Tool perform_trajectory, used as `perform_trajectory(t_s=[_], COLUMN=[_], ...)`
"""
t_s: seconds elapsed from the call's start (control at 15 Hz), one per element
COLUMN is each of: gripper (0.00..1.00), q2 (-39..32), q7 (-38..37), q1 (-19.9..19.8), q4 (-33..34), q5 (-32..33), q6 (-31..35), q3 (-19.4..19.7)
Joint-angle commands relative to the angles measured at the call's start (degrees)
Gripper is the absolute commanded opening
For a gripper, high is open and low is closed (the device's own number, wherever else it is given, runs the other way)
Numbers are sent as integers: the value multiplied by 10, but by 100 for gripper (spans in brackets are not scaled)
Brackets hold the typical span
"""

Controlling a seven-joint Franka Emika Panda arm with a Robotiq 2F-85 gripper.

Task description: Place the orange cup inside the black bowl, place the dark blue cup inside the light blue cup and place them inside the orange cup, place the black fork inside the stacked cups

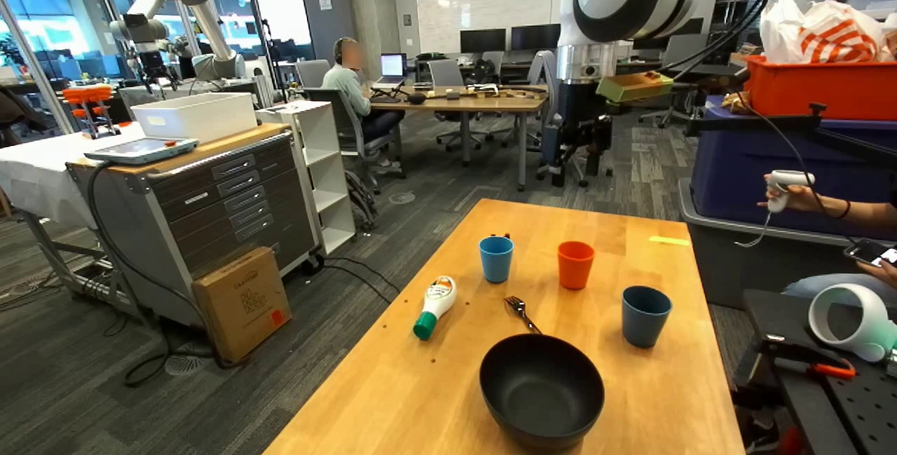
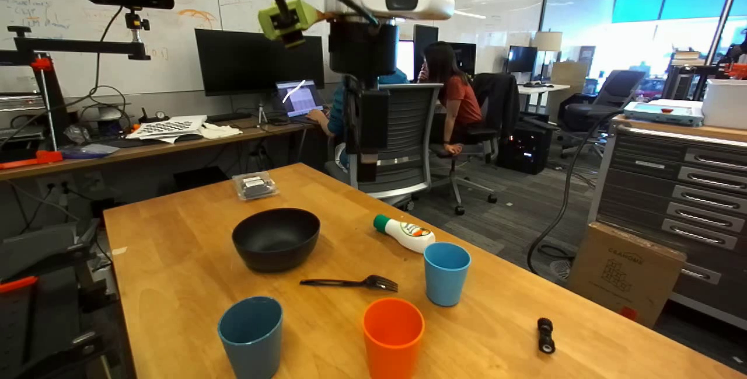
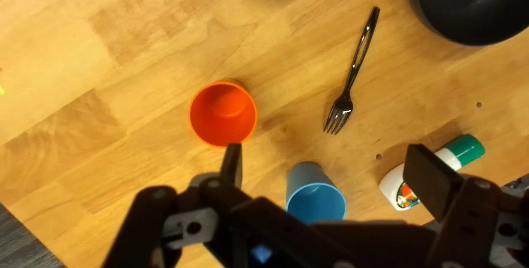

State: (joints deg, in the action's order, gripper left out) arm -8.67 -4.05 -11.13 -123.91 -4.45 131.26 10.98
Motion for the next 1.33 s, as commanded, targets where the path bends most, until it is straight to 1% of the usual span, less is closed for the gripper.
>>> perform_trajectory(t_s=[0.0, 0.13, 0.27, 0.4, 0.73, 1.27], gripper=[100, 100, 100, 100, 100, 100], q2=[-39, -56, -75, -92, -136, -194], q7=[20, 32, 36, 34, 27, 17], q1=[-4, -5, -6, -8, -19, -36], q4=[15, 16, 21, 27, 39, 58], q5=[-49, -76, -90, -94, -86, -75], q6=[60, 101, 117, 120, 133, 131], q3=[-10, -20, -27, -30, -23, -19])
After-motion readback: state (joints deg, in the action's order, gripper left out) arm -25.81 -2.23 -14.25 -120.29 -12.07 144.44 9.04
